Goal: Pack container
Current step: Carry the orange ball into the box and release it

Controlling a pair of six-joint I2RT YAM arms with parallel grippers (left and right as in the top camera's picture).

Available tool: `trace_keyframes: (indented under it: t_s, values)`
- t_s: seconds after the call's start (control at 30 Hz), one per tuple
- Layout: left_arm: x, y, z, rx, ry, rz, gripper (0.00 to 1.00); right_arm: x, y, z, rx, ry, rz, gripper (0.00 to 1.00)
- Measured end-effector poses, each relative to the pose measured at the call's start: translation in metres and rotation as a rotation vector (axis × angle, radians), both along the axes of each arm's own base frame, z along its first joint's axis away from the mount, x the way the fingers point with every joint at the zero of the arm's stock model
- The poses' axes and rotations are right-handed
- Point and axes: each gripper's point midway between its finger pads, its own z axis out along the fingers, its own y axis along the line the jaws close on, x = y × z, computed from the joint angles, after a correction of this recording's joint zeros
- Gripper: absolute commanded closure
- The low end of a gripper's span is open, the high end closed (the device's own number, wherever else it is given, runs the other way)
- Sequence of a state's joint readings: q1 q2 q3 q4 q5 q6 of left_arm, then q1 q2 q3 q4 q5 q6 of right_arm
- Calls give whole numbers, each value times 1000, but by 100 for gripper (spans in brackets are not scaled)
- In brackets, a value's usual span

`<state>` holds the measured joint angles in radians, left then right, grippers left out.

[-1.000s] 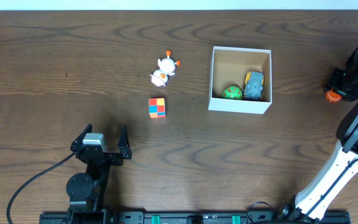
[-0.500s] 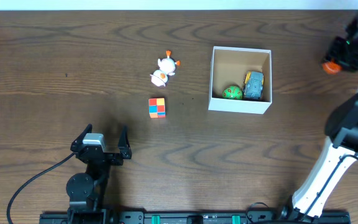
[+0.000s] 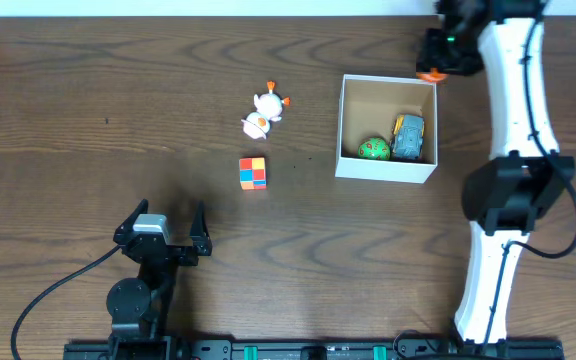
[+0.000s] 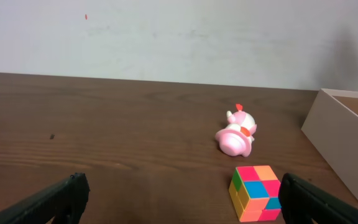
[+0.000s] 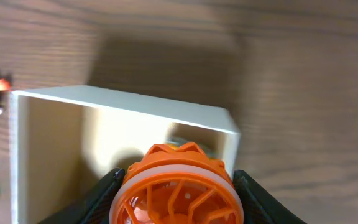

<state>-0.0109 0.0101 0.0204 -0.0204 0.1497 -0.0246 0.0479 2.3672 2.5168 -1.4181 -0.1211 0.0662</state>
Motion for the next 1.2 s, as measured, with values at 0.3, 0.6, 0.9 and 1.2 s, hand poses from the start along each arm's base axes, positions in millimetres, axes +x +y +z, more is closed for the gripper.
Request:
trace_keyframes:
  t_s: [0.3,0.6,0.9,1.2]
  values:
    - [0,0,0,0,0,0,2,-3,28,-1,-68,-9,60,45]
    - [0,0,0,0,0,0,2,-6,20,-23,-117,34,48,43]
    - [0,0,0,0,0,0,2,-7,19,-38,-123,55,49,41]
    - [0,0,0,0,0,0,2,-6,16,-38,-142,51,43,39]
